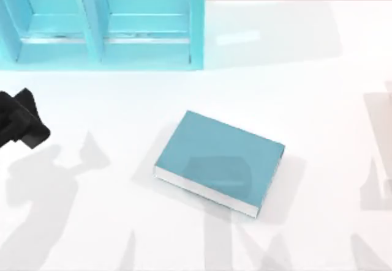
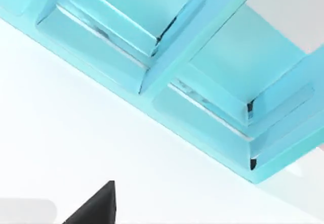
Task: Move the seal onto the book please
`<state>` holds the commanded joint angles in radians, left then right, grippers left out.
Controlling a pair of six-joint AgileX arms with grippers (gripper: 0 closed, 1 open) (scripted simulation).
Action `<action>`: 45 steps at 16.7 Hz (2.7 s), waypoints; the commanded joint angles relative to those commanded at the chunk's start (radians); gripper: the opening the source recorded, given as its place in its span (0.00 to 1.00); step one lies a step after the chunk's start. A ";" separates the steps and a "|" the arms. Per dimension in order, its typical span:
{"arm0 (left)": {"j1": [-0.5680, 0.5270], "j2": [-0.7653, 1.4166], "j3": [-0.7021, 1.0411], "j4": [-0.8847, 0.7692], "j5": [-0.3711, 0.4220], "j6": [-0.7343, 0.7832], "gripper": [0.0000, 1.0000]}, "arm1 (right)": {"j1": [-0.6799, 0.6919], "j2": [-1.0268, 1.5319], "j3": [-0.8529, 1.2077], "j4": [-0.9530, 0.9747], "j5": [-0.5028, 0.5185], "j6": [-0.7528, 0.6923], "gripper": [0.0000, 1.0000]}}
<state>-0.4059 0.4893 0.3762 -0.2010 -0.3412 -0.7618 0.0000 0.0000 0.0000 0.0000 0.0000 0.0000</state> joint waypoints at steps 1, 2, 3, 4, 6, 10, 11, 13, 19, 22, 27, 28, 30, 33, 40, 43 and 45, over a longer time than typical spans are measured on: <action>0.056 -0.074 -0.045 0.034 0.049 0.120 1.00 | 0.000 0.000 0.000 0.000 0.000 0.000 1.00; 0.109 -0.141 -0.091 0.064 0.095 0.228 1.00 | 0.000 0.000 0.000 0.000 0.000 0.000 1.00; 0.159 -0.203 -0.136 0.090 0.139 0.328 1.00 | 0.000 0.000 0.000 0.000 0.000 0.000 1.00; 0.206 -0.261 -0.180 0.114 0.180 0.418 1.00 | 0.000 0.000 0.000 0.000 0.000 0.000 1.00; 0.288 -0.358 -0.259 0.151 0.249 0.567 1.00 | 0.000 0.000 0.000 0.000 0.000 0.000 1.00; 0.392 -0.474 -0.363 0.195 0.331 0.740 1.00 | 0.000 0.000 0.000 0.000 0.000 0.000 1.00; 0.402 -0.485 -0.372 0.199 0.338 0.756 1.00 | 0.000 0.000 0.000 0.000 0.000 0.000 1.00; 0.406 -0.489 -0.376 0.201 0.341 0.762 1.00 | 0.000 0.000 0.000 0.000 0.000 0.000 1.00; 0.406 -0.489 -0.376 0.201 0.341 0.762 1.00 | -0.003 0.010 0.010 -0.008 0.000 -0.003 1.00; 0.406 -0.489 -0.376 0.201 0.341 0.762 1.00 | -0.032 0.102 0.104 -0.089 0.003 -0.031 1.00; 0.406 -0.489 -0.376 0.201 0.341 0.762 1.00 | -0.118 0.460 0.447 -0.368 0.004 -0.116 1.00; 0.406 -0.489 -0.376 0.201 0.341 0.762 1.00 | -0.139 0.557 0.532 -0.438 0.003 -0.136 1.00; 0.406 -0.489 -0.376 0.201 0.341 0.762 1.00 | -0.182 0.766 0.710 -0.583 0.003 -0.178 1.00; 0.406 -0.489 -0.376 0.201 0.341 0.762 1.00 | -0.247 1.094 0.983 -0.803 0.002 -0.242 1.00; 0.406 -0.489 -0.376 0.201 0.341 0.762 1.00 | -0.377 1.720 1.515 -1.227 0.001 -0.364 1.00; 0.406 -0.489 -0.376 0.201 0.341 0.762 1.00 | -0.410 1.862 1.658 -1.332 0.000 -0.396 1.00; 0.406 -0.489 -0.376 0.201 0.341 0.762 1.00 | -0.422 1.908 1.711 -1.368 -0.001 -0.407 1.00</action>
<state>0.0000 0.0000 0.0000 0.0000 0.0000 0.0000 -0.4224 1.9083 1.7107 -1.3677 -0.0009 -0.4073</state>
